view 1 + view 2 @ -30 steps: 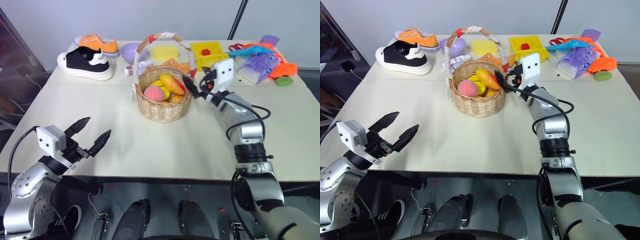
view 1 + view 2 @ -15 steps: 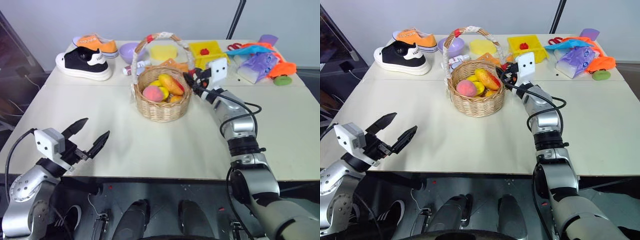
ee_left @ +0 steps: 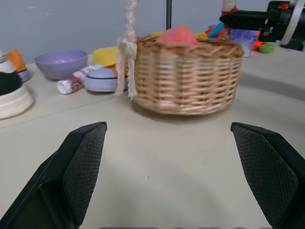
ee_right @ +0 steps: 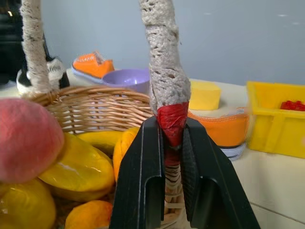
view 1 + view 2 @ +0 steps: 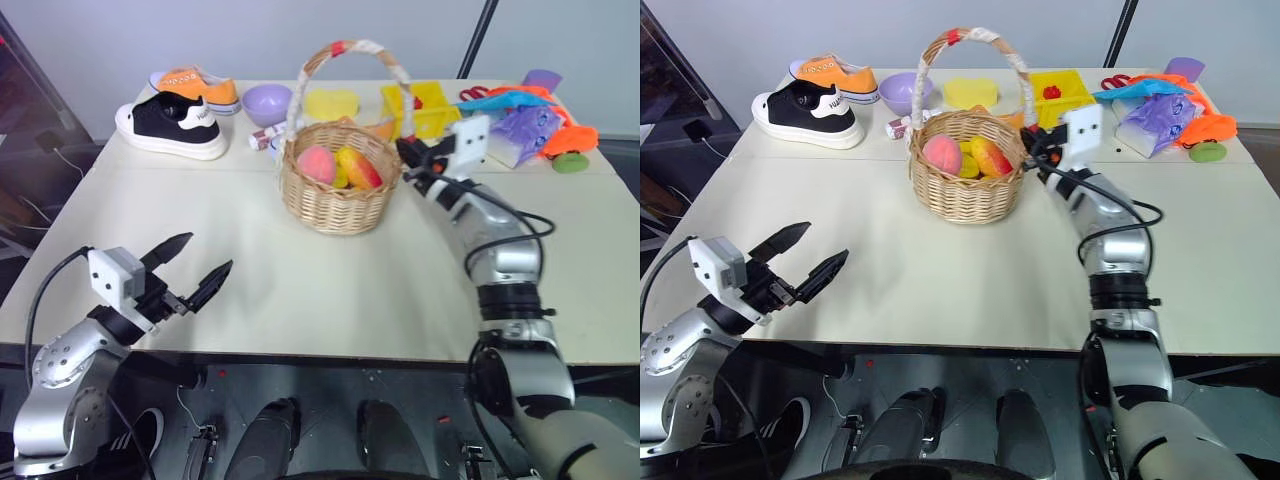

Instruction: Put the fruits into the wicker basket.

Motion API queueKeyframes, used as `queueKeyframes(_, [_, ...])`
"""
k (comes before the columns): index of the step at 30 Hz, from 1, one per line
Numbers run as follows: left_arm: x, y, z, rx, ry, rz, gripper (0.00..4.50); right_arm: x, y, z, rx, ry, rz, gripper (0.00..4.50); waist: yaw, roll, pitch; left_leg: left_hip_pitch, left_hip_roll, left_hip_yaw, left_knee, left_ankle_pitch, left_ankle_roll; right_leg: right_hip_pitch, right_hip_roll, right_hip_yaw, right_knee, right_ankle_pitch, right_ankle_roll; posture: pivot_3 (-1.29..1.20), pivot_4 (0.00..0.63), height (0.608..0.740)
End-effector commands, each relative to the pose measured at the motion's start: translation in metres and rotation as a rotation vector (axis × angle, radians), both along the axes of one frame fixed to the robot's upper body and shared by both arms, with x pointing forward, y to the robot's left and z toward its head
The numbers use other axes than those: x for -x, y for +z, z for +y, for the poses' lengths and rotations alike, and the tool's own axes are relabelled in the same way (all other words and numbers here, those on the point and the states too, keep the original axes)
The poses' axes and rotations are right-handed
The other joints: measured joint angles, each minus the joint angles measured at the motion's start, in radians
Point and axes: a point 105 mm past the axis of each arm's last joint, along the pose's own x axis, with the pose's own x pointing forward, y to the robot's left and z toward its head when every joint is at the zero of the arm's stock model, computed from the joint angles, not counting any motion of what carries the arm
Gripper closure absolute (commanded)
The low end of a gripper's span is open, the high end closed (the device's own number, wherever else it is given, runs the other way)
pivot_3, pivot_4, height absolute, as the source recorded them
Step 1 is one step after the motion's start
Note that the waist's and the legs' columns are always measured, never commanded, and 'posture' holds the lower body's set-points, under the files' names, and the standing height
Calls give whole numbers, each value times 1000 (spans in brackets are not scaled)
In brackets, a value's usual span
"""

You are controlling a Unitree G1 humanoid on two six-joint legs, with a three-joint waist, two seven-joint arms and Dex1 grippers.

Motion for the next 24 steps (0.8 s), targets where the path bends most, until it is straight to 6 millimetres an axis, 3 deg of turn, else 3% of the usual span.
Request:
queueKeyframes(1, [-6,6,-7,-9,-58,-23,0,26,42,-33,-14,-33,-127,4434,-2,0,0,0,0,0,0,0,0,0,0,0,0,0,0,0,150,740])
queueKeyframes(5, [-19,6,-20,-7,-144,-17,0,46,46,-89,31,-189,-141,4434,-3,0,0,0,1,0,0,0,0,0,0,0,0,-1,-2,0,150,740])
queueKeyframes(8, [-25,7,-44,-32,-295,-5,0,70,52,-137,51,-336,-176,4434,-2,0,0,0,1,1,0,0,0,0,0,-1,0,-1,-1,0,150,740])
queueKeyframes(12, [-33,11,-63,-72,-437,-18,0,96,47,-174,109,-488,-192,4434,-8,2,1,0,1,2,0,0,0,1,0,0,-1,0,0,0,150,740])
queueKeyframes(18, [-52,14,-81,-95,-550,-42,0,128,30,-204,115,-647,-189,4434,-6,3,0,1,3,4,0,0,1,1,2,0,0,0,0,0,150,740])
queueKeyframes(23, [-59,11,-90,-84,-580,-51,0,131,19,-201,60,-646,-188,4434,-10,3,0,1,3,6,1,0,1,0,1,2,0,0,1,0,150,740])
queueKeyframes(24, [-59,11,-90,-83,-583,-52,0,132,15,-206,59,-681,-178,4004,-10,3,0,2,3,6,1,0,1,0,2,2,0,0,1,0,150,740])
